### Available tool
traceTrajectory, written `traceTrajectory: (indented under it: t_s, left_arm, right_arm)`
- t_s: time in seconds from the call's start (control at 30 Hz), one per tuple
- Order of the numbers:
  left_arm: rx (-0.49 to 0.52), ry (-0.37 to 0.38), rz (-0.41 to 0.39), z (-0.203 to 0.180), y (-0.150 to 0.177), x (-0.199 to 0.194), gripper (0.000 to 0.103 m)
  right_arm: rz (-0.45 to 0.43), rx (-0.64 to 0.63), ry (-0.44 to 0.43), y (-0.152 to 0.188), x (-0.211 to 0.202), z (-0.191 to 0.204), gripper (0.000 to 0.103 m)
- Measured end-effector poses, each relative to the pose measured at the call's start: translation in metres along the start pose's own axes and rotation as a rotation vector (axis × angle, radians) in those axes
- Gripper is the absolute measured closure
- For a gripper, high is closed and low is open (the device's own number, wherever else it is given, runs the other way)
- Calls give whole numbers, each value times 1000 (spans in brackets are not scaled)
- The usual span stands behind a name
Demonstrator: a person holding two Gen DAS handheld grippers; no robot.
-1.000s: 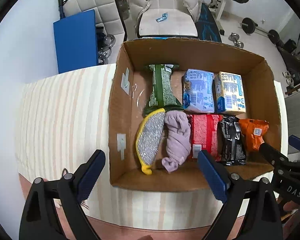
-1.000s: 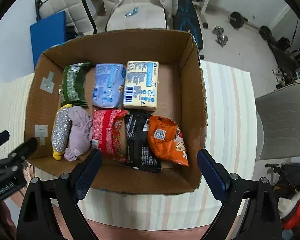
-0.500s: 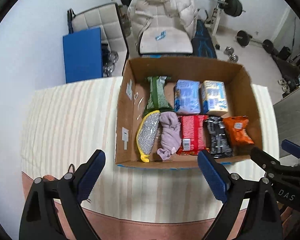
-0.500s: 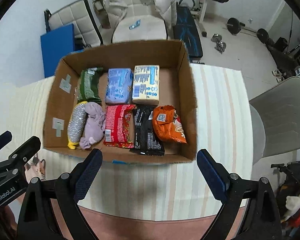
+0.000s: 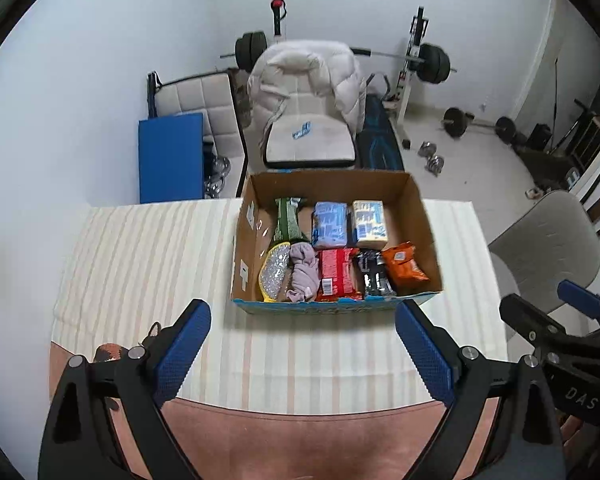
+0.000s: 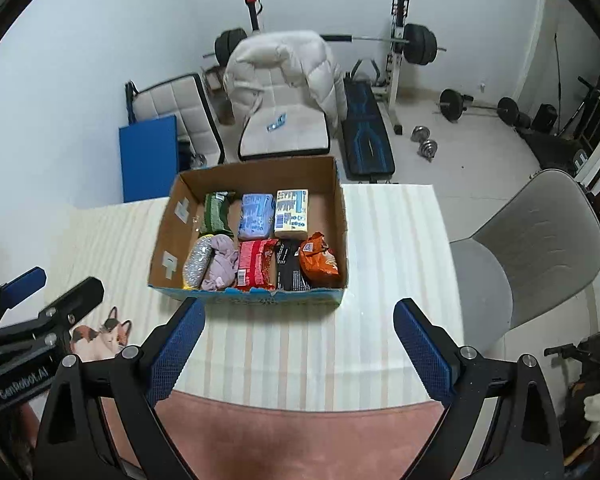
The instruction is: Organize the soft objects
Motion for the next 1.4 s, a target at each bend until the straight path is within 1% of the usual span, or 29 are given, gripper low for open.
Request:
traceTrajectory:
  t_s: [0.1, 0.23, 0.33, 0.5, 0.6, 0.77, 0.8, 0.87, 0.9, 1.03, 1.4]
  left_arm:
    - [-3, -3, -31, -7, 3, -22, 9]
    - [-13, 32, -57, -21, 13, -48, 9]
    - [1, 17, -70, -30, 21, -65, 9]
    - [1, 24, -85, -41, 30, -86, 9]
    - [5, 17, -114, -44, 30, -100, 9]
    - [10, 0, -143, -47, 30, -107, 9]
    - [9, -2, -147, -47, 31, -108, 8]
    - [6, 7, -152, -47, 31, -108, 8]
    - [6, 8, -155, -46, 31, -107, 0]
    - [-7, -11, -180, -41, 30, -109, 0]
    - [-1, -28, -192, -40, 30, -112, 0]
  right_arm:
    - [-22, 1, -14, 8, -25, -7, 6]
    - [-66, -6, -16, 19, -61, -18, 6]
    - [-85, -8, -19, 27, -85, -24, 6]
    - [-123, -26, -21, 35, -117, -32, 6]
    - [-138, -32, -27, 42, -133, -34, 6]
    - [-152, -44, -21, 42, -139, -34, 6]
    - [-155, -41, -20, 42, -138, -35, 1]
    - [-166, -32, -1, 39, -138, -38, 0]
    - [-176, -29, 9, 37, -139, -40, 0]
    - [-206, -16, 37, 31, -141, -45, 0]
    - [-225, -10, 41, 22, -146, -47, 0]
Point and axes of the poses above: each gripper's, at about its wrist camera, not at the fingertips, and x roughly the way its jaws point, z to its left, y to its underside, the point moved 9 cm from there along x, roughly the way its jaws point, and after that the axes turned 14 degrees about y, right-handed, at the moved point
